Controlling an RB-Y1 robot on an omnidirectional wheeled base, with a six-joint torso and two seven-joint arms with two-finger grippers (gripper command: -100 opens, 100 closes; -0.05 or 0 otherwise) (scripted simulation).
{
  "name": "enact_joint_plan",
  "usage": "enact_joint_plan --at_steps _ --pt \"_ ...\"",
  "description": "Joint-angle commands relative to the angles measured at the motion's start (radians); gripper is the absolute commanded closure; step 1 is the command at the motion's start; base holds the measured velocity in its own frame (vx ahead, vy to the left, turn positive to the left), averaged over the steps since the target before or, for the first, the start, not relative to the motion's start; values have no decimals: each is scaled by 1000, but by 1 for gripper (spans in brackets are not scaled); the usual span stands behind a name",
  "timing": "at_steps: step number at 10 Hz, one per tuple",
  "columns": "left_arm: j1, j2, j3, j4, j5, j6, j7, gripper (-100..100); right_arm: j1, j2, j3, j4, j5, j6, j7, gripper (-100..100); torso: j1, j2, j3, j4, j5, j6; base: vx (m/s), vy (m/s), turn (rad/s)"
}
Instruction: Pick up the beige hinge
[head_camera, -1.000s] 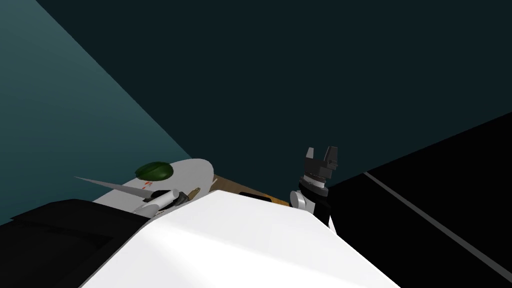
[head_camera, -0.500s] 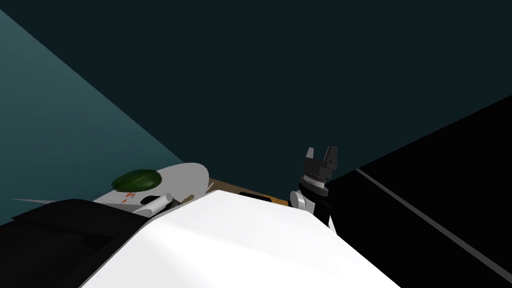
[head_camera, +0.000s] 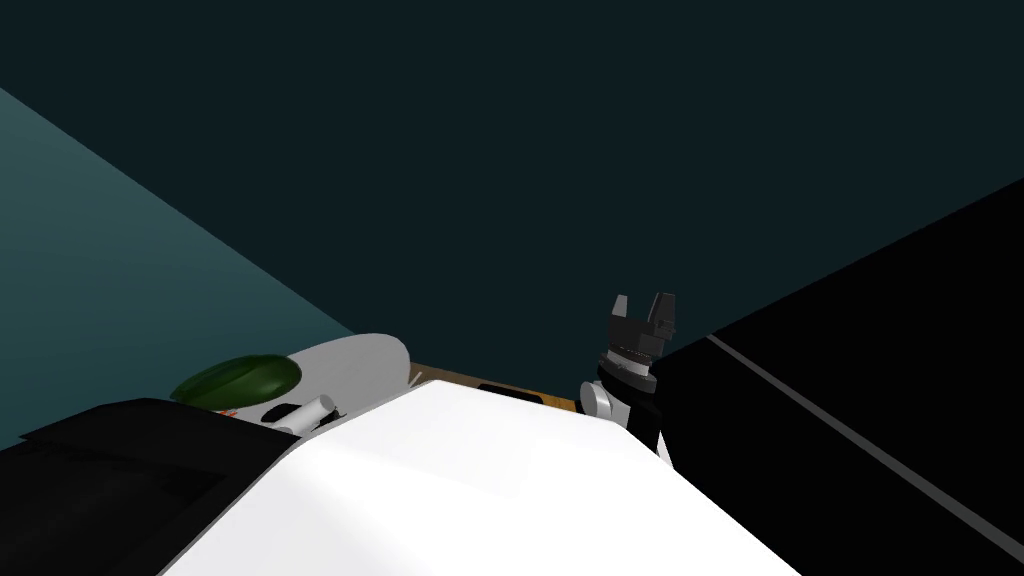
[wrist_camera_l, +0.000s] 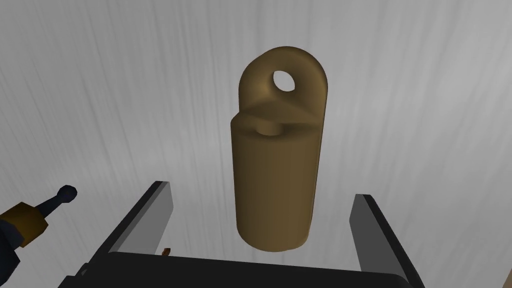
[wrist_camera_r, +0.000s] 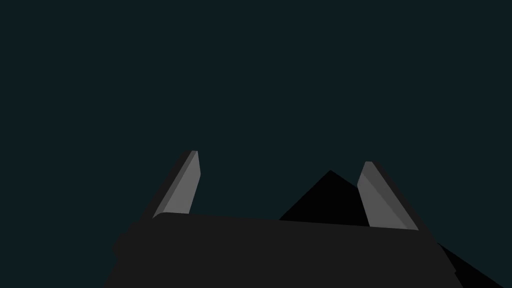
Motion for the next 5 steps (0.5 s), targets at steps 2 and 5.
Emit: enact_joint_plan --at_steps 2,5 --pt "-12 -30 2 13 -23 -30 -2 -100 0 0 0 0 0 0 0 0 -1 1 1 0 0 0 0 24 26" --pt "-12 -30 2 13 -23 -30 -2 -100 0 0 0 0 0 0 0 0 2 1 1 0 0 0 12 38 3"
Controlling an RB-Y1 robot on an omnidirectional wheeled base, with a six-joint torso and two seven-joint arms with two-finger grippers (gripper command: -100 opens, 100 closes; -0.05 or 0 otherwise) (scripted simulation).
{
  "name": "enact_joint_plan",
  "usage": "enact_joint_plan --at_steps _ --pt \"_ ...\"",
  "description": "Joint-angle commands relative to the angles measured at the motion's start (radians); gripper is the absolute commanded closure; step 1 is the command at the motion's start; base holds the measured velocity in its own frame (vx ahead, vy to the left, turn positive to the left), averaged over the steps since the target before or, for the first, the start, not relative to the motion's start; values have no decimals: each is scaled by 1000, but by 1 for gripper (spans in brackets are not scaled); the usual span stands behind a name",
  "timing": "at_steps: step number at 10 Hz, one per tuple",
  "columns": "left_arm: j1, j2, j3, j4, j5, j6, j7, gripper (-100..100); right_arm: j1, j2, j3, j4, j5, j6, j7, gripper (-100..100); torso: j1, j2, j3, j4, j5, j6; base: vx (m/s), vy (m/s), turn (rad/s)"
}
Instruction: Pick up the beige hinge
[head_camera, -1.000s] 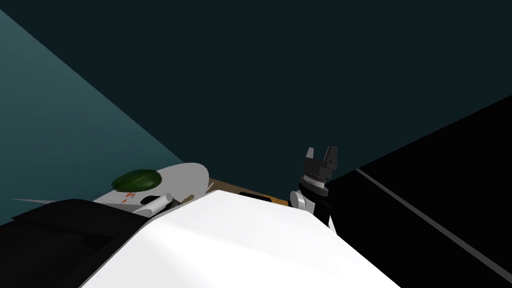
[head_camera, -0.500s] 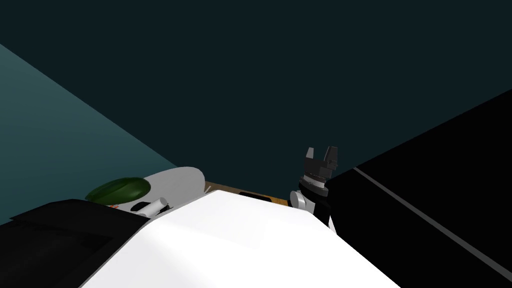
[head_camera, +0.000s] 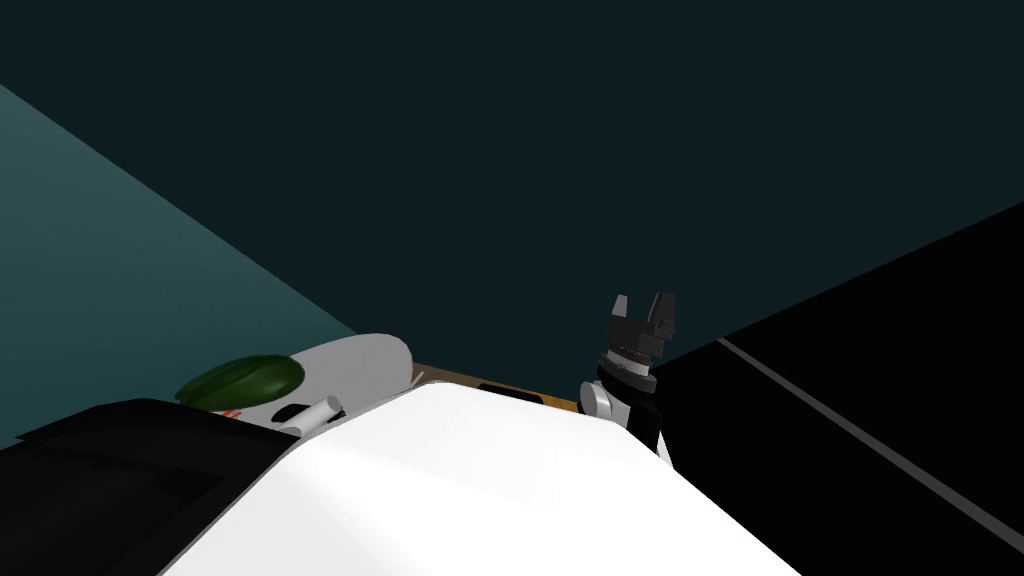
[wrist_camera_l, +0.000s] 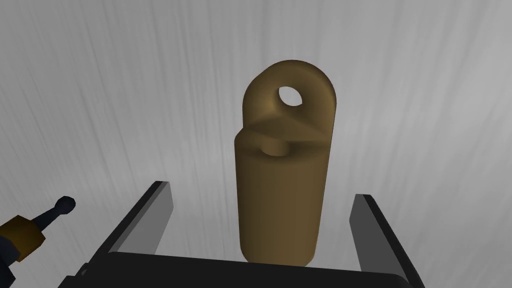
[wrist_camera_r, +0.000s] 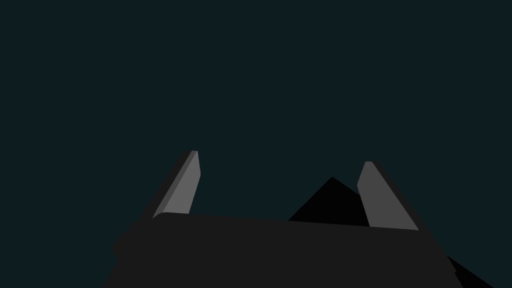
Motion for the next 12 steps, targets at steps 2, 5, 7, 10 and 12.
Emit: enact_joint_plan --at_steps 2,5,7,10,12 --pt "-14 -30 2 23 -22 -32 -7 -100 0 0 0 0 0 0 0 0 2 0 0 0 0 0 8 50 41" --pt "-8 -29 0 11 -24 -26 4 100 0 0 0 0 0 0 0 0 0 0 0 0 -1 0 2 6 -1" --pt "-8 -28 0 11 -24 -26 5 100 0 0 0 0 0 0 0 0 0 1 0 0 0 0 0 0 0" --pt "-2 0 0 9 1 -1 -6 100 0 0 0 0 0 0 0 0 -1 1 0 0 0 0 -4 -17 -22" --pt "10 30 -2 -5 23 29 -4 100 0 0 0 0 0 0 0 0 -6 2 1 0 -2 1 -18 -84 -35"
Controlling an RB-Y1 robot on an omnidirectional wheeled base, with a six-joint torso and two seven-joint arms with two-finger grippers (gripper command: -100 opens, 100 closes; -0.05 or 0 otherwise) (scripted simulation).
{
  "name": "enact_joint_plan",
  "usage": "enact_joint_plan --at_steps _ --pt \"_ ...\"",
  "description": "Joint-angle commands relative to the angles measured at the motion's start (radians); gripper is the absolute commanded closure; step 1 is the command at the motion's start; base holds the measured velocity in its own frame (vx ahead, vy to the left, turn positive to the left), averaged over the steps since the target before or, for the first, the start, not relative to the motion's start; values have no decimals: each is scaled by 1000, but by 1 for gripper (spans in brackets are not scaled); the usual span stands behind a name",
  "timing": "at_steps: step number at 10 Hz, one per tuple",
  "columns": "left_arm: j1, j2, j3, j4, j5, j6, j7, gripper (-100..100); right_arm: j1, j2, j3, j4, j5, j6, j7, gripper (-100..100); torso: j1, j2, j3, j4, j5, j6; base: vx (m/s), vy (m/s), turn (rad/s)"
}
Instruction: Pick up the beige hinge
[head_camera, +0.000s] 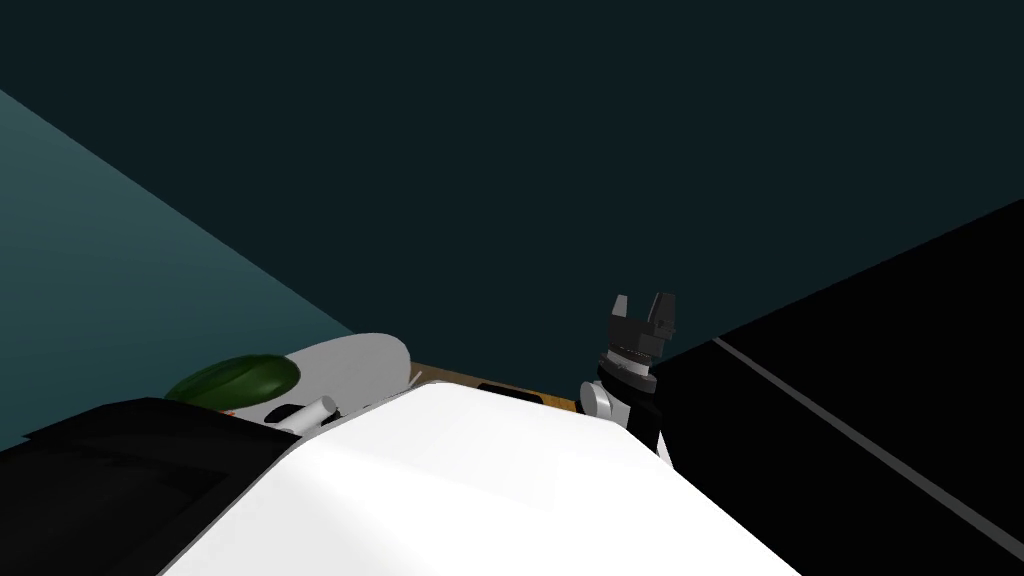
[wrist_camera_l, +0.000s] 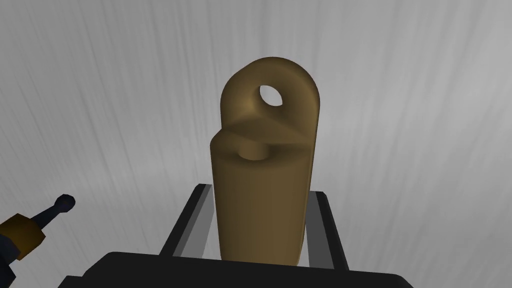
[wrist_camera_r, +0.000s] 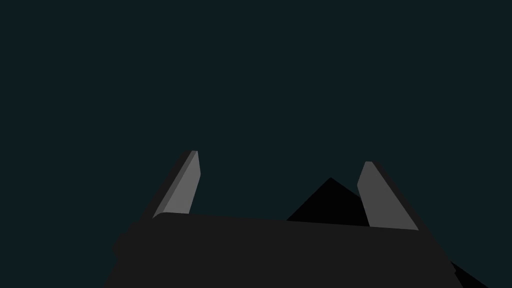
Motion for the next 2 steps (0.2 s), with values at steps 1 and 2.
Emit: enact_joint_plan --at_steps 1,2 --pt "0 0 0 0 0 0 0 100 0 0 0 0 0 0 0 0 0 0 0 0 0 0 -3 -36 0" --pt "2 1 -1 -5 0 5 6 0 0 0 0 0 0 0 0 0 3 -1 0 0 1 0 -1 -8 2"
